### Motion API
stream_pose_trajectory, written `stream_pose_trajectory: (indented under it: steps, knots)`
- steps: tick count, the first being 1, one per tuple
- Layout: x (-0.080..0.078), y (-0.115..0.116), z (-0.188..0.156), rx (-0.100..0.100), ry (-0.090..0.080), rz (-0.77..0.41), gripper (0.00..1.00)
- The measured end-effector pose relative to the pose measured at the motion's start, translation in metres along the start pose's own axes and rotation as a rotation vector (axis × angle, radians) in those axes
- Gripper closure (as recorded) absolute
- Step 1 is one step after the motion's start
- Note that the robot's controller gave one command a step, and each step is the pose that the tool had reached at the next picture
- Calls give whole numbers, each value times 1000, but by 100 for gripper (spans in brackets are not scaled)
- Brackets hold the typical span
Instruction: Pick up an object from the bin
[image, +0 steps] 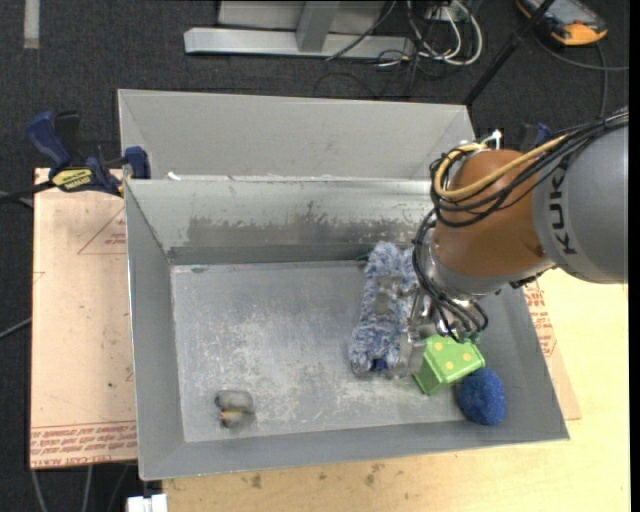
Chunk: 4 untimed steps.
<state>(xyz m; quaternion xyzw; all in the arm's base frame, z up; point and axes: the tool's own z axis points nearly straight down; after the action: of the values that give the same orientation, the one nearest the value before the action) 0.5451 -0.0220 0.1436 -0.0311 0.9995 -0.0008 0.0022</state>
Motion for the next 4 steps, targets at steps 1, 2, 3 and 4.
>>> stream_pose_trajectory:
  steps: [1, 2, 3, 4]
  knots:
    - [5, 12, 43, -3, 2, 53, 0]
    - [11, -8, 73, -4, 3, 145, 100]
    - [11, -8, 73, -4, 3, 145, 100]
    - [7, -17, 58, -4, 2, 151, 100]
